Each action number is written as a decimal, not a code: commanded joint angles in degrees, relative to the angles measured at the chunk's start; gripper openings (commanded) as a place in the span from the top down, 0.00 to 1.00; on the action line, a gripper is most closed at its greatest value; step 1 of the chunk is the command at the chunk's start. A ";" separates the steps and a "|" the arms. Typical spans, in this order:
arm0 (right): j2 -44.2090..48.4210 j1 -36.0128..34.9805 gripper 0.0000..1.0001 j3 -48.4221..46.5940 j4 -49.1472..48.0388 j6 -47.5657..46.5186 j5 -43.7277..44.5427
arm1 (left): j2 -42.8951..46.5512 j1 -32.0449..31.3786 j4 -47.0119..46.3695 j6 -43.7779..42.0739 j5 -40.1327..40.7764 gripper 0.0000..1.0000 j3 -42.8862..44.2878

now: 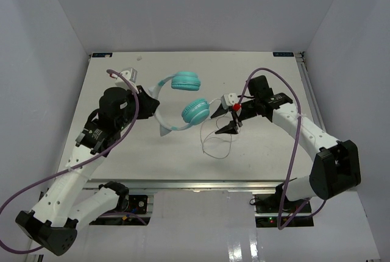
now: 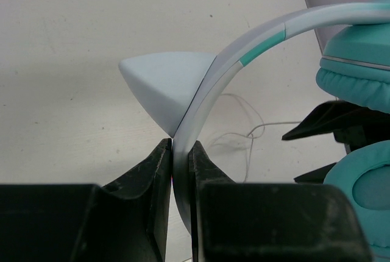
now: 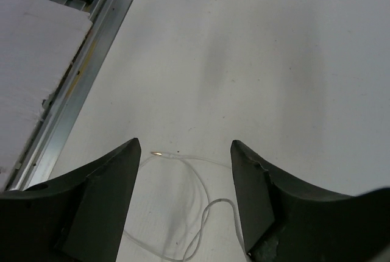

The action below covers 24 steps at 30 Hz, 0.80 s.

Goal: Wrap the headphones

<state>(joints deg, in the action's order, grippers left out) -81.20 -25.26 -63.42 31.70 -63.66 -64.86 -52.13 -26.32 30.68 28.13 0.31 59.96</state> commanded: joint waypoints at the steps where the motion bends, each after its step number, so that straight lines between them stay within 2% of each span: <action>1: 5.72 0.03 0.35 3.35 -0.43 1.26 -3.20 | 2.10 0.99 -9.48 6.89 0.56 1.00 1.25; 7: 8.32 -0.04 0.38 4.86 -3.66 5.95 -4.49 | -0.03 2.87 -13.40 10.44 -3.90 1.00 2.79; 14: 9.80 0.12 0.54 3.57 -5.51 10.98 -3.48 | -2.01 8.39 -15.36 14.01 -7.89 1.00 5.34; 17: 11.05 0.82 0.54 4.52 -5.68 11.06 -2.35 | -1.51 11.98 -17.37 15.89 -11.47 1.00 3.63; 24: 12.50 3.03 0.46 5.55 -5.80 12.32 -4.54 | -1.59 18.19 -19.67 18.24 -17.61 1.00 3.65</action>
<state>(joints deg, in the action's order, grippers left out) -69.99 -23.72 -58.27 26.88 -53.10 -67.06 -55.18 -10.69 17.56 42.19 -11.60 61.76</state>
